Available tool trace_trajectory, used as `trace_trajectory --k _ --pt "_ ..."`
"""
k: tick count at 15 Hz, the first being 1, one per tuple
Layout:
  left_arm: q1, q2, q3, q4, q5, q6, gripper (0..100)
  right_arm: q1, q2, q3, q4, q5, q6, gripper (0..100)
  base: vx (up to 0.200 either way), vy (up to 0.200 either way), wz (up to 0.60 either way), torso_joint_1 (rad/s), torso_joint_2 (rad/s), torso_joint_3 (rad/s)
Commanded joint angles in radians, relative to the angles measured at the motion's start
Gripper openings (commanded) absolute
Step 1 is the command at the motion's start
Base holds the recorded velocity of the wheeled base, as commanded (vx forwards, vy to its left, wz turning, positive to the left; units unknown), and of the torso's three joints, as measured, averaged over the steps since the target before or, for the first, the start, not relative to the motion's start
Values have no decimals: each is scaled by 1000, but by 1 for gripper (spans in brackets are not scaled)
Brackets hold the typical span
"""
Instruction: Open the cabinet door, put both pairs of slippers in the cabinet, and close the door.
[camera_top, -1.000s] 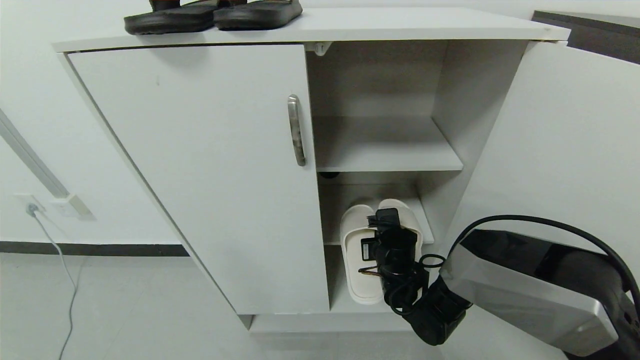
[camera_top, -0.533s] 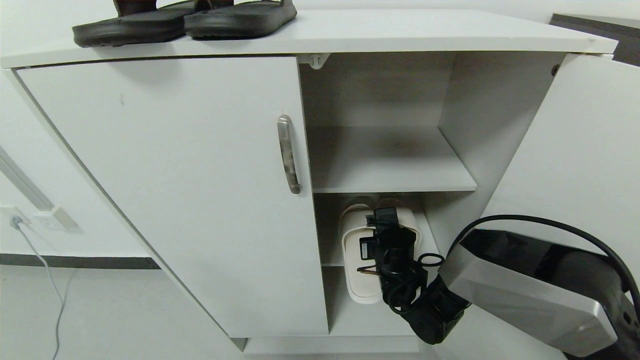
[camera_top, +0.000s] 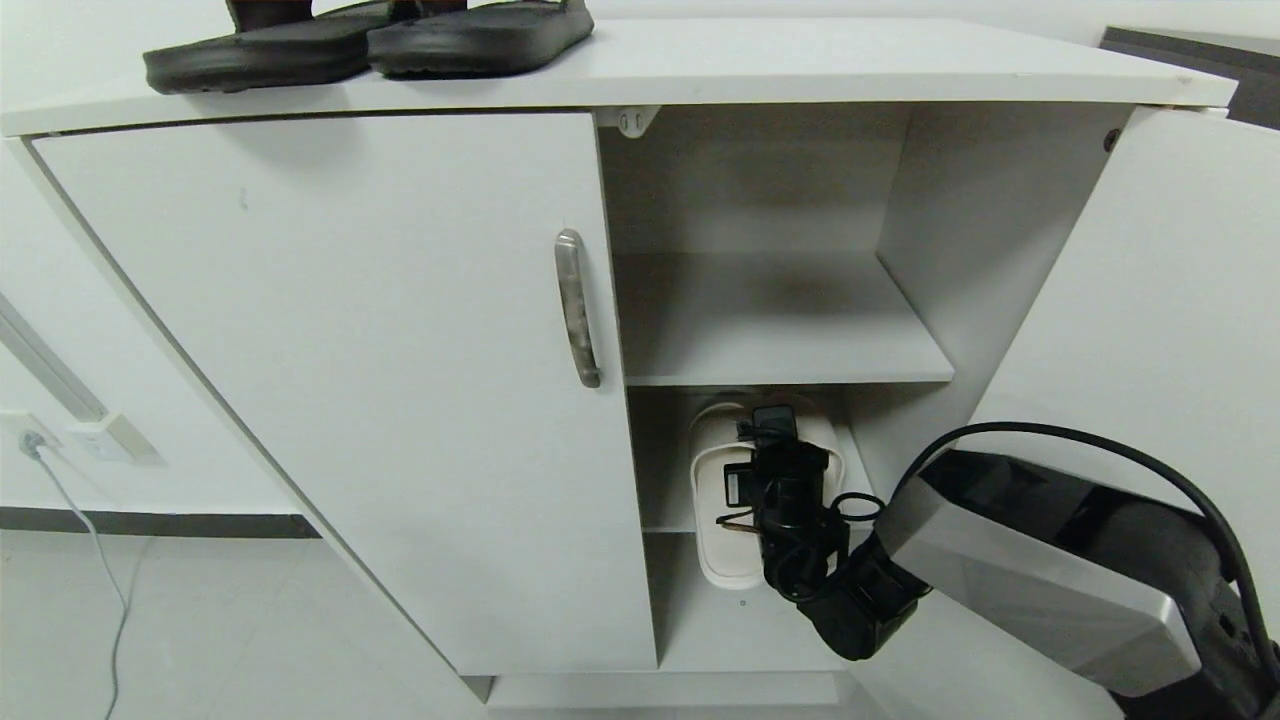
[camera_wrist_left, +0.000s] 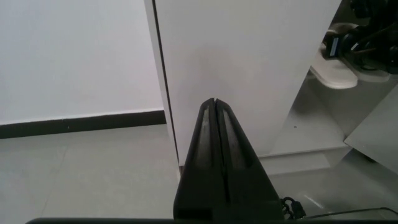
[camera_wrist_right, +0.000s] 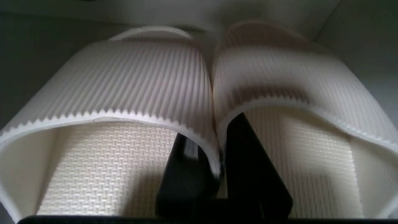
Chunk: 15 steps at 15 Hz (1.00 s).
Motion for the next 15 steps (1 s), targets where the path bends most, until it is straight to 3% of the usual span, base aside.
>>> trace_trajectory --k 1,15 --pt "0 2 1 0 0 0 0 -16 26 -67 38 2 4 0 0 0 0 0 0 0" --pt "-1 2 0 0 0 -2 0 -61 113 -429 300 9 15 0 0 0 0 0 0 0"
